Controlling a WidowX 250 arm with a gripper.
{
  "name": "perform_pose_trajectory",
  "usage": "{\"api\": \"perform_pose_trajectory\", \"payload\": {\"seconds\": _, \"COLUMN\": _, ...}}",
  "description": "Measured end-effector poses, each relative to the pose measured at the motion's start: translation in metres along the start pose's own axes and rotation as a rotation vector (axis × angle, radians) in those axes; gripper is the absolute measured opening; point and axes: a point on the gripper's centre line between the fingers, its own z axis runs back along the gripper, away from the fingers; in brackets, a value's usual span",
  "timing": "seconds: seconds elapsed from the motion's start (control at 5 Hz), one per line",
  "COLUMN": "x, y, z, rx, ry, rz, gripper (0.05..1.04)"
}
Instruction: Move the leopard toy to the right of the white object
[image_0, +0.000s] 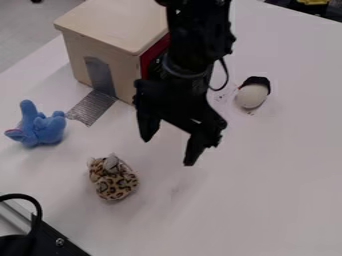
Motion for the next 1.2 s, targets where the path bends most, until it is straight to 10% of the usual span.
{"api": "perform_pose_trajectory", "payload": {"seconds": 0.6, "x": -0.029, "y": 0.053, "z": -0.017, "rx": 0.034, "ry": 0.079, "rz": 0.078, "gripper": 0.998}}
{"api": "perform_pose_trajectory", "payload": {"seconds": 1.2, "x": -0.032, "y": 0.059, "z": -0.081, "rx": 0.053, "ry": 0.18, "rz": 0.124, "gripper": 0.973}}
